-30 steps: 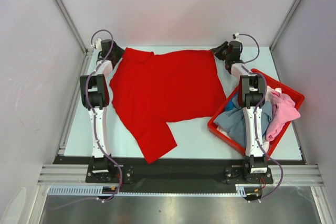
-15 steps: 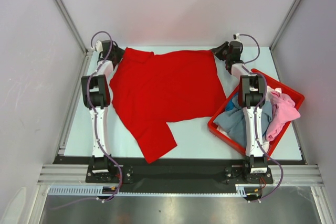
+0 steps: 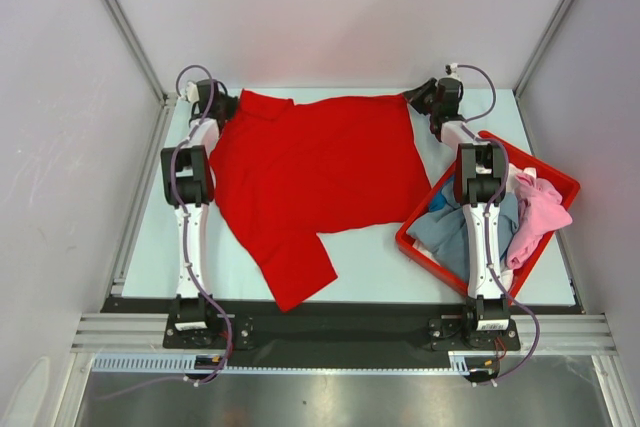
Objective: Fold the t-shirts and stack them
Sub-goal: Fold the tshirt
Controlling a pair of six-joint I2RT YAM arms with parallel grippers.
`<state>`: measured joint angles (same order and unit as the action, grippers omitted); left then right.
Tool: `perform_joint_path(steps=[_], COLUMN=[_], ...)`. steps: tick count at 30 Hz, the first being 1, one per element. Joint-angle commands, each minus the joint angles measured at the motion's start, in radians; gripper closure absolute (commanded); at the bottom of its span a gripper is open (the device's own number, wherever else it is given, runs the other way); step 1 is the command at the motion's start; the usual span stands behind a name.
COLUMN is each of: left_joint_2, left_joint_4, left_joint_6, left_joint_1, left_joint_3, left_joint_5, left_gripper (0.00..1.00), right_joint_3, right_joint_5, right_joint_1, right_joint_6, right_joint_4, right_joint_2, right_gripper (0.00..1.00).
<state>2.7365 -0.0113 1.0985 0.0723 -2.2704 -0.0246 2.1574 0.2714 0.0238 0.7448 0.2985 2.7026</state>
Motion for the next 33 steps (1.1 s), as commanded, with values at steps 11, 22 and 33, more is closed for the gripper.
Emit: perform_joint_path(steps=[11, 22, 33], left_joint_2=[-0.267, -0.638, -0.928], left_joint_4=[-0.007, 0.047, 0.02], left_joint_6=[-0.153, -0.181, -0.226], left_joint_1=[0.003, -0.005, -0.048], left_joint_3=[0.124, 0.503, 0.808], left_joint_5=[-0.054, -0.164, -0.232], left_gripper=[1.0, 1.0, 1.0], right_joint_3=[0.071, 0.148, 0.159], right_joint_5=[-0.026, 0.028, 0.123], right_joint_1=[-0.005, -0.016, -0.064], right_joint_6=[0.045, 0.146, 0.185], right_joint_4=[-0.097, -0.292, -0.453], right_joint_2=[-0.044, -0.037, -0.09], right_gripper=[1.0, 1.0, 1.0])
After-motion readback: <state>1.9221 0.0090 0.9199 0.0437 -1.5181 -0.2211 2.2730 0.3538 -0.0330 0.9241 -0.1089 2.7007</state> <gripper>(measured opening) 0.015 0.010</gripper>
